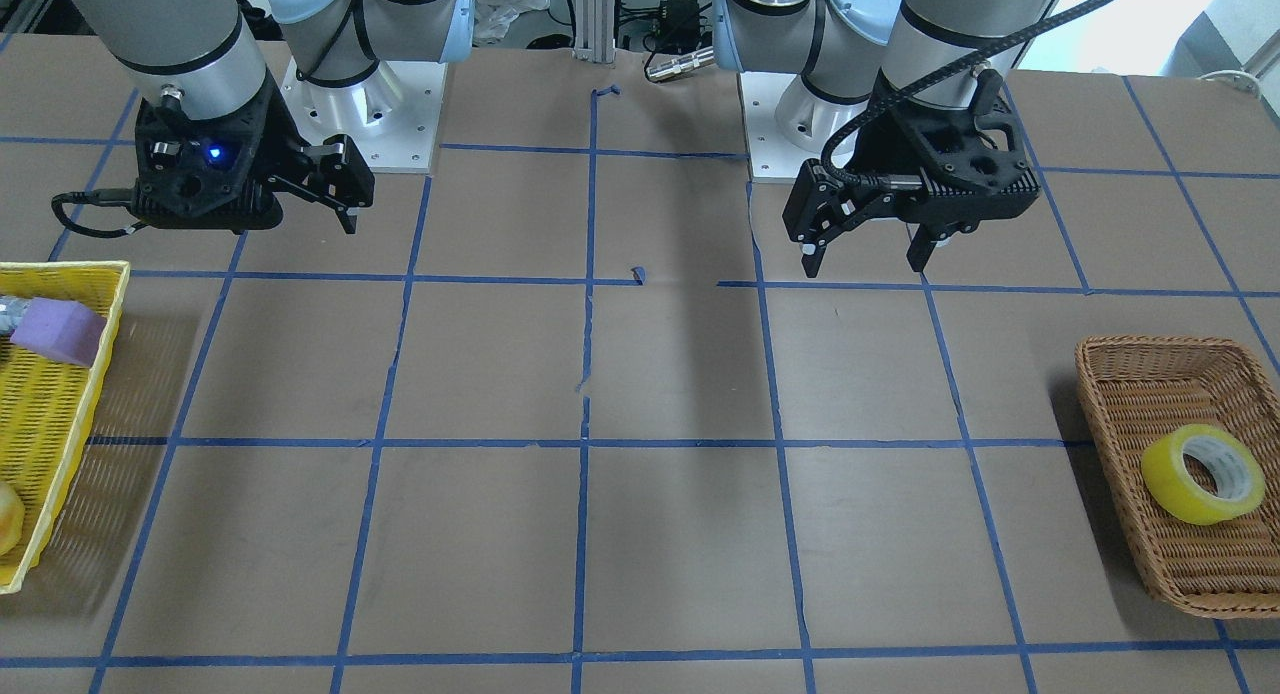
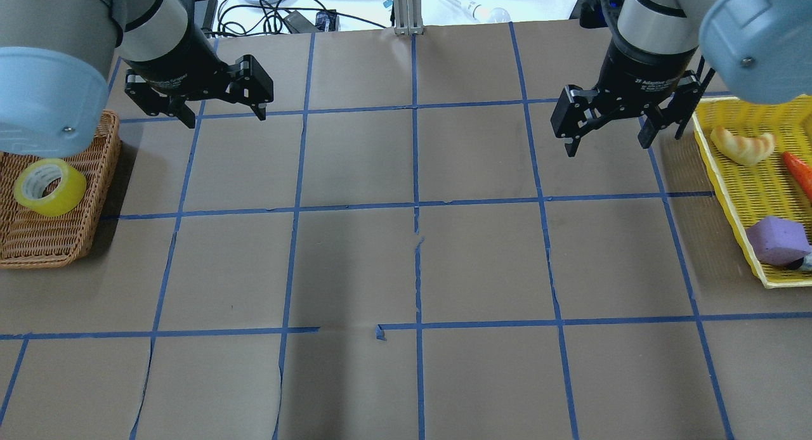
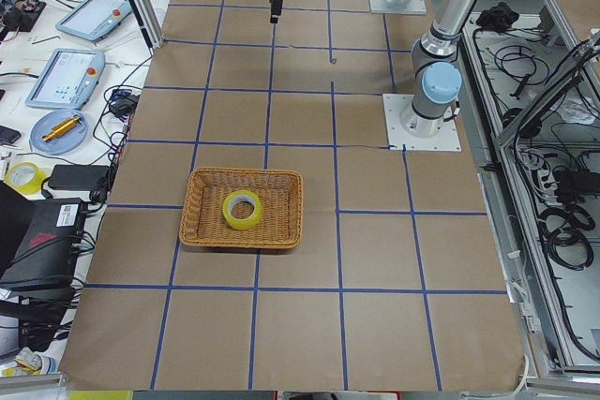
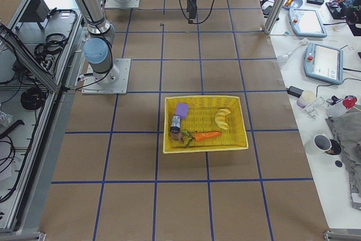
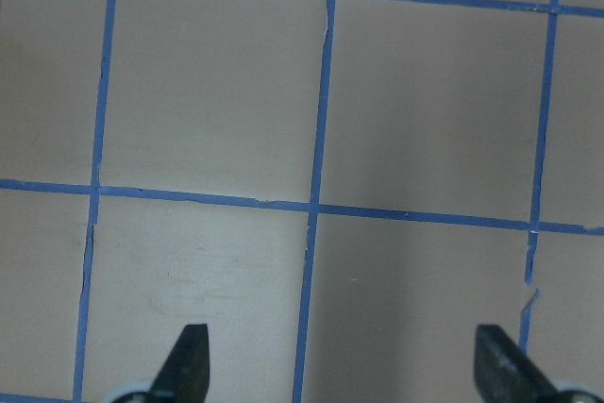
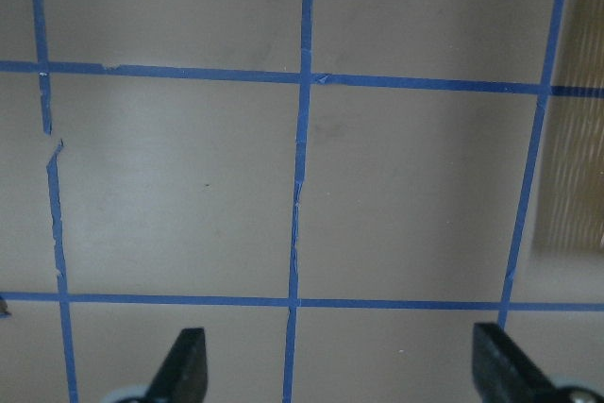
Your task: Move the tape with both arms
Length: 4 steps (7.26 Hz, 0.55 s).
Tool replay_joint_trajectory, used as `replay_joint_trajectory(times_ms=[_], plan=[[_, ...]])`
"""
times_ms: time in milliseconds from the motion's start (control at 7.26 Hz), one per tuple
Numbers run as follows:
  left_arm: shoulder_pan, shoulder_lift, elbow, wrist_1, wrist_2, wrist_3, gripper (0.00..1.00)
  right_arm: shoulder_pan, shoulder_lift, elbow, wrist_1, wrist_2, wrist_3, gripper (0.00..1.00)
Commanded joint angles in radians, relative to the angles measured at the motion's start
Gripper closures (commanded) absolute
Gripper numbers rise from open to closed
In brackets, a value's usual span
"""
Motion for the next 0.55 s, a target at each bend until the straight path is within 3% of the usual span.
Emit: replay_joint_trajectory(times_ms=[0,413], plan=[[-0.001,-0.001,-0.009,-0.001,0.001,0.0,0.0,0.002,0.001,0.003,-0.03,0.024,-0.001,0.0],[0.003,0.017,-0.009,-0.007,0.001,0.002,0.0,0.0,0.001,0.003,-0.03,0.039,-0.001,0.0]])
